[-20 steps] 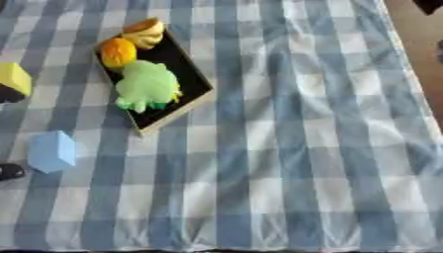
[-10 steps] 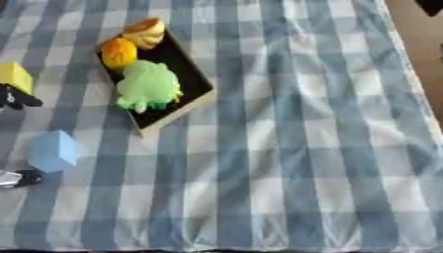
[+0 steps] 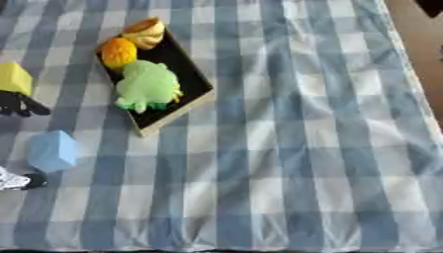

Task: Pick up objects on the table and place them in the box.

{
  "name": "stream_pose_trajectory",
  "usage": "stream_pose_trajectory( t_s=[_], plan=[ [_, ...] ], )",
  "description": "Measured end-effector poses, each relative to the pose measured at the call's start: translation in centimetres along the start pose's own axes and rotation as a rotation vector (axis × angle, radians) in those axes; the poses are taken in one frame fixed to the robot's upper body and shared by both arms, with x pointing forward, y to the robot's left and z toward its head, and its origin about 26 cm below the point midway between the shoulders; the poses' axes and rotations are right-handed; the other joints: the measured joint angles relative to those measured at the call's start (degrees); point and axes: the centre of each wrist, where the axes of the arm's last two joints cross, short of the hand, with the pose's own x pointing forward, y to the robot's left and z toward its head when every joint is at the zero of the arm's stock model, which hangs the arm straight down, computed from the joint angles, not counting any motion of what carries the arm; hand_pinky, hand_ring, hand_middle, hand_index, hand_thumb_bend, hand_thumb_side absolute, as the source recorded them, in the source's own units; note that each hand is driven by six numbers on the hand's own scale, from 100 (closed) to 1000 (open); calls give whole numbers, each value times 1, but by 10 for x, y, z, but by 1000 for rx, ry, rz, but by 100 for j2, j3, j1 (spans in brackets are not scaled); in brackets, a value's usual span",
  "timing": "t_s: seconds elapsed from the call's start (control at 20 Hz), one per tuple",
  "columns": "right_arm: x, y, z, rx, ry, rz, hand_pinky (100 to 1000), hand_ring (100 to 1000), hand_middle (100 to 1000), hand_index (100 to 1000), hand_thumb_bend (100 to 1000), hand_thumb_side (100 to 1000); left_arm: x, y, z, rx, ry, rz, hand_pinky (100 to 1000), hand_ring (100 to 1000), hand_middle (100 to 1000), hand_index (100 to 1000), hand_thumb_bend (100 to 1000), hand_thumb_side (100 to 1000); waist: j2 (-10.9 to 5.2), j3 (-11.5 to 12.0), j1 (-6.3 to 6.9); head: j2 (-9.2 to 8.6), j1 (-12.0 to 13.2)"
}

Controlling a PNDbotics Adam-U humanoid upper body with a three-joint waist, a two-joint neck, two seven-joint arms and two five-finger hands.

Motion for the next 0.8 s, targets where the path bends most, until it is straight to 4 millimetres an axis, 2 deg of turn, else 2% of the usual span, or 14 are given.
stream_pose_trajectory(
  t_s=[0.4,0.8],
  plan=[
    [-2,2,2,2,10,-5,927,862,782,829,100,781,-6,-11,-16,6,28,-1,838,813,784,866,592,355,0,-23,0,0,1],
    [-2,2,2,-3,11,-7,928,862,782,829,100,782,-10,-16,-20,-34,29,-9,820,782,747,821,540,261,0,-33,0,0,5]
  ],
)
